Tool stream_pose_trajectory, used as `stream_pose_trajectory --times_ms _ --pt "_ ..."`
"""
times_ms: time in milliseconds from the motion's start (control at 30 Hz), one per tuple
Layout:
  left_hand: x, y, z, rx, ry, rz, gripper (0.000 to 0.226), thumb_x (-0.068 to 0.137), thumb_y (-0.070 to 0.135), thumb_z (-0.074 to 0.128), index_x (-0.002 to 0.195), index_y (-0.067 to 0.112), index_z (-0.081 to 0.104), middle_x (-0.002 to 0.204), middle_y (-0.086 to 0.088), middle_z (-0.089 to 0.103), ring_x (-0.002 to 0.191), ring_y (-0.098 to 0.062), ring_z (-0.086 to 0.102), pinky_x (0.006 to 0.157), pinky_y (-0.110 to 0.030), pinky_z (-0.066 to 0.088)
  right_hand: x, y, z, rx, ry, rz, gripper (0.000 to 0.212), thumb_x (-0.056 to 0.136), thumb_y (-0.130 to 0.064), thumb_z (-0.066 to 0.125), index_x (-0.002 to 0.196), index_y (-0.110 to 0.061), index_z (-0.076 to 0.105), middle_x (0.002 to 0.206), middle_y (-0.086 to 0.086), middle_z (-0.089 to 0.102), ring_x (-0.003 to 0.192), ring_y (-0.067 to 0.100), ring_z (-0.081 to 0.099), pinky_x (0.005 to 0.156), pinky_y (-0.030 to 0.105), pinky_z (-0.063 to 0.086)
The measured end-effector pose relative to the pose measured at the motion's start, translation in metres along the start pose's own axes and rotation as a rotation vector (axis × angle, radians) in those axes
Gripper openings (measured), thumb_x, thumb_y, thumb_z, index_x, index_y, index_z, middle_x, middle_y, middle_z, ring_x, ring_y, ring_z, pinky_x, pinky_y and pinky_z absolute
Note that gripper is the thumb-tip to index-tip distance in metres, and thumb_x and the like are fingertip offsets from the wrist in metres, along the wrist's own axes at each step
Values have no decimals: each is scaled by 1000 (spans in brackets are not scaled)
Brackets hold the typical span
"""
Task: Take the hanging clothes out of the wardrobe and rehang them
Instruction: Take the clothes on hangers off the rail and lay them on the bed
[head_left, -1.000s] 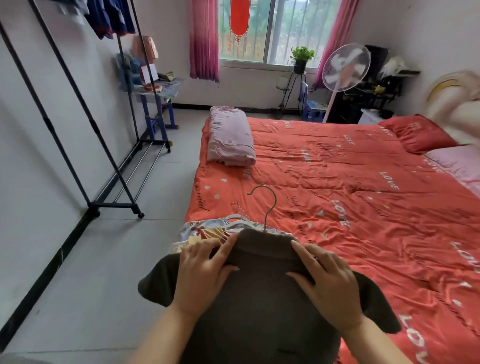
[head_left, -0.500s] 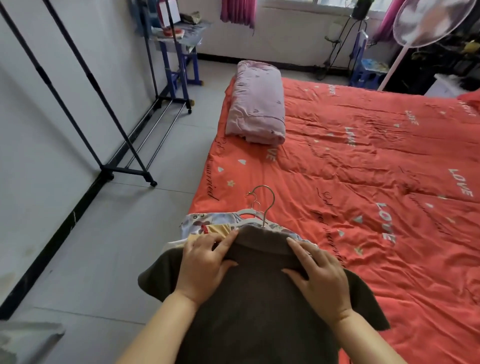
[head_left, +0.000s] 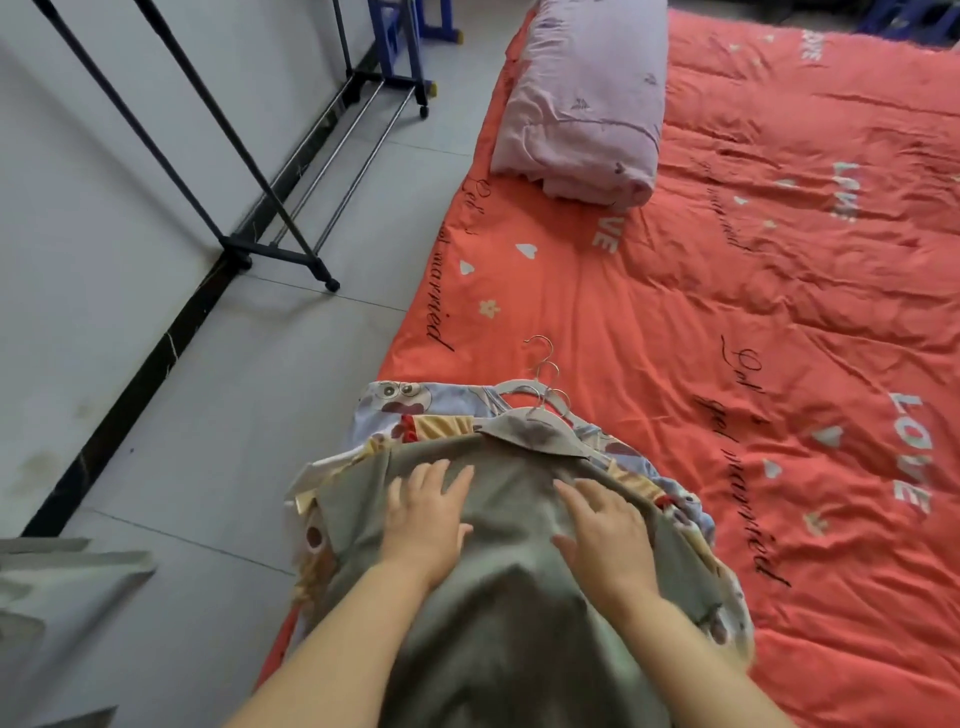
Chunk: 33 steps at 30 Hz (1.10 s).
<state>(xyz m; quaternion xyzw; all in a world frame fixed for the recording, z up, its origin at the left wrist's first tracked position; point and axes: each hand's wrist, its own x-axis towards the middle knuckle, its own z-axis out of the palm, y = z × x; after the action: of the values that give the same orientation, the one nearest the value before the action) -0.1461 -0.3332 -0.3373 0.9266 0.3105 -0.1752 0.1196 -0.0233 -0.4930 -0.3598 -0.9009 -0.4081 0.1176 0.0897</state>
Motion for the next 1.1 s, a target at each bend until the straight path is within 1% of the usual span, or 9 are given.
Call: stream_pose_trajectory --times_ms 200,367,433,500,600,800,1000,1033,1100 --pt "-18 -5 0 -22 -21 -48 58 95 40 45 145 29 20 152 -1 19 139 -21 15 115 -41 10 -14 -10 4 10 -51 -56 67 36 -28 91 100 -20 70 94 1 67 80 24 67 69 34 56" --pt "-46 -20 -28 -49 68 -60 55 95 39 45 145 27 25 149 -1 25 138 -20 20 115 -40 14 -11 -47 -29 -10 -51 -115 63 31 -30 92 89 -20 71 87 0 67 73 23 66 64 34 55" --pt "-64 -31 -45 -54 125 -70 54 95 40 45 144 27 28 147 0 30 135 -19 25 113 -38 19 -12 -70 -48 -14 -85 -142 57 48 -31 89 100 -20 69 100 2 65 88 26 64 77 37 52" --pt "-86 -48 -62 -58 187 -98 52 94 41 45 142 27 31 142 1 35 131 -18 31 110 -36 22 -15 -99 -68 -21 -143 -179 50 76 -33 70 124 -22 57 126 2 54 115 27 51 98 37 38" --pt "-133 -79 -86 -87 291 -163 45 92 41 47 134 28 42 134 4 43 124 -17 39 102 -31 29 -27 -147 -91 -32 -143 -270 49 88 -36 55 134 -27 43 139 -2 41 127 21 38 106 33 27" --pt "-282 -164 -110 -111 474 -401 42 95 39 44 134 24 42 132 5 44 123 -16 40 102 -29 29 -88 -281 -125 -20 -104 -570 45 90 -31 53 133 -32 42 138 -11 41 129 14 35 107 28 24" --pt "-500 -233 -95 -131 582 -721 42 91 36 52 131 23 48 125 4 52 116 -18 48 97 -31 37 -213 -432 -130 -62 -151 -911 48 92 -38 52 137 -31 39 137 -11 42 126 13 38 106 27 28" --pt "-542 -239 -88 -134 600 -798 44 87 37 59 128 23 52 120 4 56 112 -19 53 93 -33 40 -241 -456 -128 -64 -162 -975 48 91 -38 52 137 -31 39 136 -11 43 126 12 38 106 27 27" --pt "-624 -250 -68 -142 702 -914 47 65 38 80 107 20 67 94 3 65 85 -19 65 72 -35 51 -298 -502 -121 -80 -189 -1099 48 91 -39 53 136 -32 40 135 -11 43 126 12 38 106 26 27"
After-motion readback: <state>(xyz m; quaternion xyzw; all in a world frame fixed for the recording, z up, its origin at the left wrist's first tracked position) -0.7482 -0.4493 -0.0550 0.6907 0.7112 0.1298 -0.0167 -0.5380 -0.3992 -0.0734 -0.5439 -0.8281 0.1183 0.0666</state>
